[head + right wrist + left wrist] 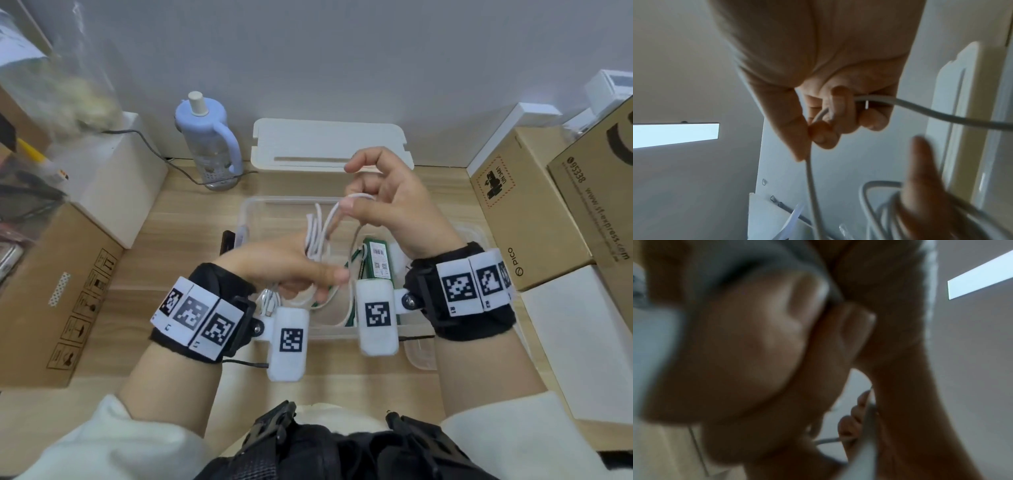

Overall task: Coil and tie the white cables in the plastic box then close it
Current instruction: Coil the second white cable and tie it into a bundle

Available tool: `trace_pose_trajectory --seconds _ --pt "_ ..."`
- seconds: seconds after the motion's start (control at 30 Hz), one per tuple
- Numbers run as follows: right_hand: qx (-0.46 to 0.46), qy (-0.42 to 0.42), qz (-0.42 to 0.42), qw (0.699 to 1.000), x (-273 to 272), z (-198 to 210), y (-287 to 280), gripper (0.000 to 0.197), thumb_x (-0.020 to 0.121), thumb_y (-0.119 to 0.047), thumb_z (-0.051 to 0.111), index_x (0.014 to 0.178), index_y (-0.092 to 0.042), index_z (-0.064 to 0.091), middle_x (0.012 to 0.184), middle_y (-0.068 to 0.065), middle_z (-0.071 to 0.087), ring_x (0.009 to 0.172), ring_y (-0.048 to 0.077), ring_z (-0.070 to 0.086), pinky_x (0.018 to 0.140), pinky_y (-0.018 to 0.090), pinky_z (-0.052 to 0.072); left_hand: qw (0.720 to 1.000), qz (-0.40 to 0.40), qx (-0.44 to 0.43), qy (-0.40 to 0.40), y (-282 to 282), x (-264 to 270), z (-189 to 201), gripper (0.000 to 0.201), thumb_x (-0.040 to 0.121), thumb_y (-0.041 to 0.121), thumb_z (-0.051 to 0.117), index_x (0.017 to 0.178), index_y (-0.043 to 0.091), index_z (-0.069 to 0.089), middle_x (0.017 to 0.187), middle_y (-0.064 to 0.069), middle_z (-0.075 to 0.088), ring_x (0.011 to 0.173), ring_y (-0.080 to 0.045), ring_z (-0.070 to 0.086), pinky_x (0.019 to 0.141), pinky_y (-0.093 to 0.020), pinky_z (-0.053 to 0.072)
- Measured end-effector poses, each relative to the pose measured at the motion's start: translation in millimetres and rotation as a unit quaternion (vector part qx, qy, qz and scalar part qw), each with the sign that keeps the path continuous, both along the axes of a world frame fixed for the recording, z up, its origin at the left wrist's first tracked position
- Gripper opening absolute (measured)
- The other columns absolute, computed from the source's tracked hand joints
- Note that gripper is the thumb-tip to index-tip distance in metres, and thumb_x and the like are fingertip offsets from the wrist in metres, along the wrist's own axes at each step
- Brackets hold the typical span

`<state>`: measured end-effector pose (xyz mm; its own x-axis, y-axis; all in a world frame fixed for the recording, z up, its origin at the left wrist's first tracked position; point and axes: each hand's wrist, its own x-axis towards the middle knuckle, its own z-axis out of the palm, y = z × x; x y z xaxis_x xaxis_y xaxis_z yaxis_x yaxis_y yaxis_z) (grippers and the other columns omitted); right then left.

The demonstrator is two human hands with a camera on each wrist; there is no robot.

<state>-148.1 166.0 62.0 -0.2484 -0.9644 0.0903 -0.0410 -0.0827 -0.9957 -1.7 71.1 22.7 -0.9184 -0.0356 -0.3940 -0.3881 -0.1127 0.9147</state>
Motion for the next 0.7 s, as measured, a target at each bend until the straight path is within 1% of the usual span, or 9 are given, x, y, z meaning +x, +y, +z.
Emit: trace_pose_trajectory --seconds 0.1,0.17,0.2,0.3,0.37,0.47,0.6,0.63,0.7 --pt "-0.019 0.027 -0.047 0.998 -5.6 -0.7 -3.5 0.030 0.077 0.012 0.060 0.084 -0.015 0.049 0.070 0.000 0.049 0.053 -0.004 0.050 0.051 0.010 0.042 0.996 -0.089 -0.023 -0.001 5.7 2.1 -0.6 0.076 0.085 0.018 0.062 0.142 0.047 0.020 0.044 0.001 0.051 0.038 -0.015 0.027 0.039 -0.025 0.017" --pt "-0.001 0.044 -0.106 0.993 -11.6 -12.0 -6.3 0.028 0.074 0.009 0.065 0.075 -0.016 0.053 0.066 -0.006 0.054 0.050 -0.002 0.047 0.048 0.014 0.040 0.993 -0.110 0.021 0.049 5.3 6.8 -1.2 0.070 0.087 0.010 0.059 0.138 0.049 0.030 0.041 0.002 0.046 0.037 -0.015 0.025 0.041 -0.031 0.016" --pt "0.014 0.048 -0.130 0.990 -13.6 -19.4 -6.9 0.025 0.074 0.006 0.067 0.072 -0.017 0.056 0.062 -0.010 0.057 0.048 0.000 0.046 0.047 0.016 0.039 0.989 -0.103 0.065 0.084 4.5 8.8 -1.0 0.070 0.085 0.009 0.057 0.137 0.049 0.033 0.042 0.003 0.046 0.034 -0.012 0.026 0.039 -0.030 0.015" --pt "0.060 0.056 -0.121 0.989 -10.6 -38.1 -5.2 0.017 0.085 -0.007 0.059 0.076 -0.020 0.064 0.051 -0.009 0.056 0.041 0.004 0.041 0.044 0.016 0.036 0.972 0.024 0.151 0.179 1.6 8.1 3.1 0.074 0.082 0.009 0.054 0.139 0.048 0.028 0.048 0.001 0.047 0.031 -0.003 0.028 0.033 -0.020 0.015" --pt "0.108 0.069 -0.069 0.989 -4.2 -42.6 -2.9 0.018 0.092 -0.015 0.050 0.085 -0.020 0.066 0.052 -0.005 0.052 0.040 0.004 0.038 0.043 0.014 0.033 0.958 0.142 0.133 0.210 -0.6 4.2 5.2 0.076 0.086 0.011 0.052 0.141 0.051 0.018 0.054 0.000 0.048 0.032 -0.002 0.029 0.033 -0.013 0.021" --pt "0.149 0.082 0.013 0.985 6.9 -37.8 -0.2 0.022 0.095 -0.012 0.043 0.098 -0.025 0.061 0.057 0.000 0.051 0.041 0.004 0.038 0.046 0.015 0.034 0.938 0.274 0.072 0.201 -5.9 -1.3 1.9 0.076 0.087 0.021 0.048 0.142 0.052 0.006 0.064 -0.001 0.050 0.035 -0.003 0.031 0.036 -0.014 0.027" --pt "0.097 0.058 0.025 0.993 23.0 -26.1 -1.6 0.041 0.095 -0.003 0.039 0.105 -0.039 0.054 0.064 -0.002 0.054 0.043 0.006 0.041 0.053 0.017 0.041 0.931 0.322 0.043 0.166 -5.9 -5.7 -4.0 0.079 0.085 0.032 0.051 0.141 0.056 0.000 0.076 -0.003 0.039 0.045 -0.008 0.037 0.039 -0.017 0.028" --pt "0.090 0.066 0.022 0.994 26.7 -23.7 -2.4 0.040 0.094 -0.002 0.039 0.106 -0.037 0.055 0.064 -0.004 0.054 0.043 0.006 0.041 0.053 0.017 0.041 0.932 0.319 0.045 0.164 -4.5 -6.8 -4.2 0.078 0.086 0.034 0.051 0.140 0.057 -0.001 0.078 -0.005 0.039 0.046 -0.008 0.039 0.039 -0.017 0.028" --pt "0.094 0.112 0.028 0.989 33.8 -20.0 -3.3 0.027 0.094 -0.004 0.041 0.099 -0.019 0.063 0.064 -0.004 0.054 0.043 0.008 0.042 0.052 0.017 0.040 0.932 0.312 0.061 0.174 -1.5 -9.4 -4.3 0.075 0.090 0.035 0.049 0.140 0.055 -0.003 0.076 -0.007 0.043 0.043 -0.009 0.045 0.038 -0.019 0.027"
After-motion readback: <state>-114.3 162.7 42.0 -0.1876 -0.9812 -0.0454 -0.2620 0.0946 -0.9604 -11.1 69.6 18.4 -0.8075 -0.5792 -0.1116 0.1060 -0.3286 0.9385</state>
